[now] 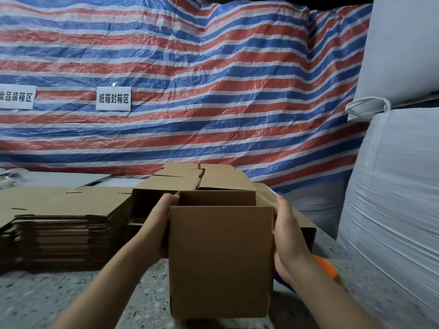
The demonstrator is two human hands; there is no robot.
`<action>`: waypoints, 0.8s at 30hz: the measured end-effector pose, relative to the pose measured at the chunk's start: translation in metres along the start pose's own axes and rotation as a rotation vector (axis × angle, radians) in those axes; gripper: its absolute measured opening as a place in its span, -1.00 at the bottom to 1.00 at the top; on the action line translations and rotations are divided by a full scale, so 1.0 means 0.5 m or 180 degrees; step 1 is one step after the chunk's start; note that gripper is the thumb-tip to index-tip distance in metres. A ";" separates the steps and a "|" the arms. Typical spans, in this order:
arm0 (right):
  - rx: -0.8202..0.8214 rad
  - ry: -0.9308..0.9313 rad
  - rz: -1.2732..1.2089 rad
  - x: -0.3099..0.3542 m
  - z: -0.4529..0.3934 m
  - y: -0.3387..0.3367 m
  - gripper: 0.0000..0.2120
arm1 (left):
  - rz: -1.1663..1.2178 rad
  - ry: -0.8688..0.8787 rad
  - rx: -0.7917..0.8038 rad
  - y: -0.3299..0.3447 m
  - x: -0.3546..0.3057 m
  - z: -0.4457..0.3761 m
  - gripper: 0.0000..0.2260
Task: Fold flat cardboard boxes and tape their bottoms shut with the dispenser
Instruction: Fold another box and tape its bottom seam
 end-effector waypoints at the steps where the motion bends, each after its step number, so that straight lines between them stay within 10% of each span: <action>1: -0.0038 0.0111 -0.0108 -0.016 -0.001 0.000 -0.33 | 0.0037 0.0005 0.0094 0.000 0.003 0.001 -0.59; 12: 0.0080 0.0730 -0.0412 -0.096 -0.024 -0.028 -0.68 | 0.0069 0.0249 0.0115 0.006 0.024 -0.003 -0.56; 24: 0.0355 0.0924 -0.1169 -0.126 -0.023 0.030 -0.42 | 0.0250 0.0332 -0.0004 -0.011 0.034 0.011 -0.60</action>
Point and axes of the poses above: each hand's wrist, its own z-axis away from the middle knuckle, its own y-axis out of the palm, x = y × z, the point moved 8 cm from there along -z, towards the middle knuckle, and after that the axes turned 15 degrees about z, right-handed, at the moved point
